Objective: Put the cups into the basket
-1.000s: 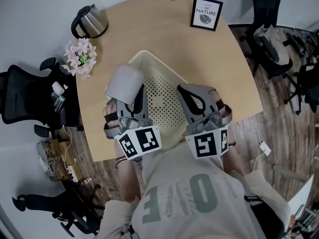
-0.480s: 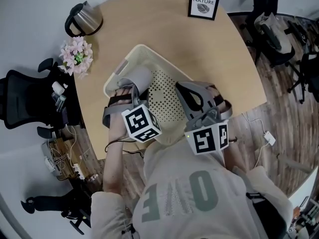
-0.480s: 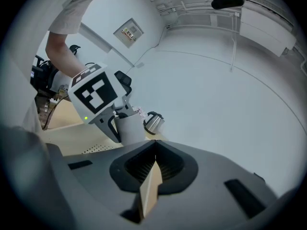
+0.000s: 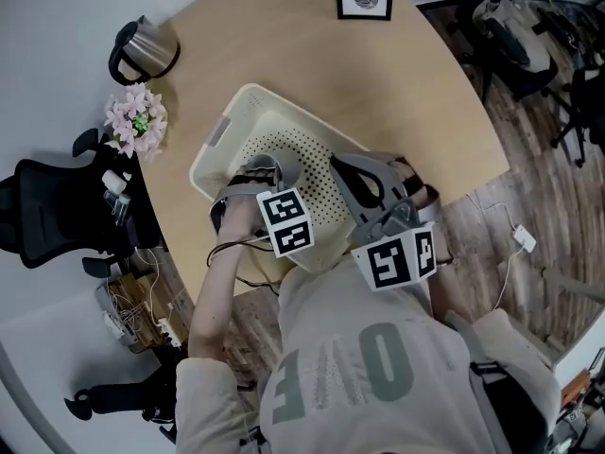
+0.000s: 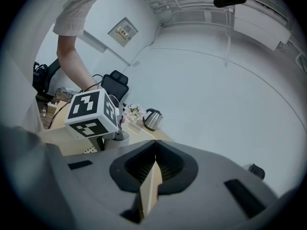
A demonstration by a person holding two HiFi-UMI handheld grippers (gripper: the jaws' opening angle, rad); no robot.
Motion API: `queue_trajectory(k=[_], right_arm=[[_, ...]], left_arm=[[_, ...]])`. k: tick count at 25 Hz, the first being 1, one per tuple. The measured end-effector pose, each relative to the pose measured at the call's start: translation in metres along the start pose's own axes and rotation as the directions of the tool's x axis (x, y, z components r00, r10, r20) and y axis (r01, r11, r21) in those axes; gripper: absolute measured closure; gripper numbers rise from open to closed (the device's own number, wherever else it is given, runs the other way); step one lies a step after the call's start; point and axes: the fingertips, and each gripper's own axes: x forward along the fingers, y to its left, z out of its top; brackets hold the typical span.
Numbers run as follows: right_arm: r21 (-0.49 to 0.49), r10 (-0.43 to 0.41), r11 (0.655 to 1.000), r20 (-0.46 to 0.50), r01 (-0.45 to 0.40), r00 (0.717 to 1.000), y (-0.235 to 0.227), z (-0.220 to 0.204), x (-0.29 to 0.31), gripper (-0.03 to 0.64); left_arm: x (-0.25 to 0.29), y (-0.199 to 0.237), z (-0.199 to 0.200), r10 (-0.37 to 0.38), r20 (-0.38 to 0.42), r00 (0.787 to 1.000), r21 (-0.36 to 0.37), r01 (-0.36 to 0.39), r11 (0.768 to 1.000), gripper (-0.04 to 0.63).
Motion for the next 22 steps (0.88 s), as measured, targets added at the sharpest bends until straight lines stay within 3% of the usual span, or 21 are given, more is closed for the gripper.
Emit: queue_trajectory(k=[4, 9, 18, 22], right_arm=[[0.014, -0.026, 1.000, -0.028, 0.026, 0.999, -0.003, -0.009, -0.008, 0.618], [0.025, -0.059, 0.998, -0.046, 0.060, 0.997, -0.010, -0.011, -0.018, 0.618], [0.032, -0.070, 0.997, -0.063, 0.072, 0.996, -0.014, -0.017, -0.029, 0.618], [0.022, -0.060, 0.998, -0.049, 0.061, 0.997, -0.010, -0.013, -0.026, 0.618]], left_arm=[[0.014, -0.007, 0.003, -0.025, -0.026, 0.999, 0.072, 0.027, 0.997, 0.505], [0.020, -0.009, 0.007, -0.035, -0.028, 0.999, 0.095, 0.038, 0.995, 0.505], [0.040, -0.013, 0.002, 0.026, -0.122, 0.992, 0.200, -0.001, 0.980, 0.502], [0.041, -0.013, 0.003, 0.078, -0.124, 0.989, 0.193, -0.053, 0.980, 0.485]])
